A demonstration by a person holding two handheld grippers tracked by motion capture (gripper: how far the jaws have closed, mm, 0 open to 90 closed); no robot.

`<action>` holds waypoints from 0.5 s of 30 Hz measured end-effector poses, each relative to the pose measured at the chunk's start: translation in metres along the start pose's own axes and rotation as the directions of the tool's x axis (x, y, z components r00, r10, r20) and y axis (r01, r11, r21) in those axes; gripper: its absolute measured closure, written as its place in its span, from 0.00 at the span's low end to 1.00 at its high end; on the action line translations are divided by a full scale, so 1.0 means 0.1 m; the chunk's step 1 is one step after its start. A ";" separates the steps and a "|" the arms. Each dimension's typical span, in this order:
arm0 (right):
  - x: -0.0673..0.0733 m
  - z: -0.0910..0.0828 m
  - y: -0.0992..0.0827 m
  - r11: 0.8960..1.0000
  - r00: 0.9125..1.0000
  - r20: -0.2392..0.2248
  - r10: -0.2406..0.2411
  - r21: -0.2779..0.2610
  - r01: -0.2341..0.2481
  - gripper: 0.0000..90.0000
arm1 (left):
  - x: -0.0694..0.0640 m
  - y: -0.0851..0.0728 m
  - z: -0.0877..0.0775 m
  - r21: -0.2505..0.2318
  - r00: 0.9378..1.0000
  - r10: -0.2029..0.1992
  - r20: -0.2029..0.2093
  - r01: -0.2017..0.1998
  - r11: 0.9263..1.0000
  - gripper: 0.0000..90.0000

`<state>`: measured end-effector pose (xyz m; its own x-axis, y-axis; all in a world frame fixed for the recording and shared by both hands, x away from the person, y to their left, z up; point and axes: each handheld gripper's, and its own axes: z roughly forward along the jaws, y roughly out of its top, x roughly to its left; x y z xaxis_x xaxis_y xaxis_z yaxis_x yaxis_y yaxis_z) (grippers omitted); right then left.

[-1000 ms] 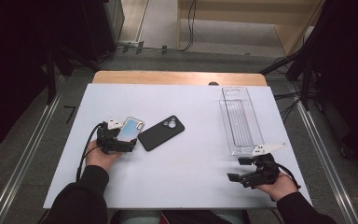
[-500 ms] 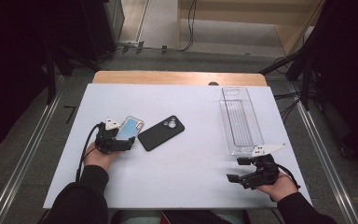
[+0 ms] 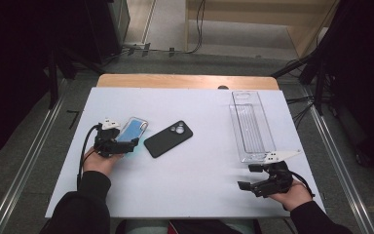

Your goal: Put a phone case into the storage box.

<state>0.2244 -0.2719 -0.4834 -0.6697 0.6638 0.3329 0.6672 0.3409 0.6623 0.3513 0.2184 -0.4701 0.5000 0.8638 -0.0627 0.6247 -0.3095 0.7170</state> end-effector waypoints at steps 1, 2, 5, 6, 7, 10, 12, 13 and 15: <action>0.00 0.00 0.00 1.000 1.000 0.000 0.002 0.000 -0.002 0.13 | -0.02 0.02 -0.03 0.005 1.000 -0.011 0.021 0.011 1.000 0.19; 0.00 0.00 0.00 1.000 1.000 0.003 0.000 0.000 0.000 0.13 | -0.04 0.02 -0.05 0.012 0.999 -0.016 0.035 0.016 1.000 0.19; -0.01 0.00 0.00 1.000 1.000 0.003 0.003 0.000 -0.003 0.13 | -0.11 0.04 -0.13 0.015 0.998 -0.013 0.065 0.012 1.000 0.19; -0.01 0.00 0.00 1.000 1.000 0.003 0.005 0.000 -0.005 0.13 | -0.13 0.05 -0.14 0.012 0.997 -0.010 0.072 0.009 1.000 0.19; -0.01 0.00 0.00 1.000 1.000 0.002 0.004 -0.003 -0.004 0.13 | -0.15 0.06 -0.17 0.005 0.996 -0.011 0.084 0.011 1.000 0.19; 0.00 0.00 0.00 1.000 1.000 0.000 0.003 -0.008 -0.003 0.13 | -0.19 0.08 -0.21 0.000 0.994 -0.011 0.105 0.011 1.000 0.19; 0.00 0.00 0.00 1.000 1.000 0.001 0.003 -0.006 -0.003 0.13 | -0.23 0.09 -0.23 -0.006 0.993 -0.009 0.120 0.010 1.000 0.19; 0.00 0.00 0.00 1.000 1.000 0.001 0.002 -0.007 -0.002 0.13 | -0.25 0.10 -0.24 -0.009 0.992 -0.008 0.127 0.010 1.000 0.19; 0.00 -0.01 0.00 1.000 1.000 0.002 0.003 -0.007 -0.003 0.13 | -0.29 0.11 -0.23 -0.011 0.990 0.001 0.141 0.001 1.000 0.19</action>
<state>0.2244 -0.2726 -0.4832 -0.6667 0.6666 0.3335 0.6672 0.3343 0.6656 0.3297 0.1992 -0.4440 0.5802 0.7987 -0.1593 0.6181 -0.3045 0.7247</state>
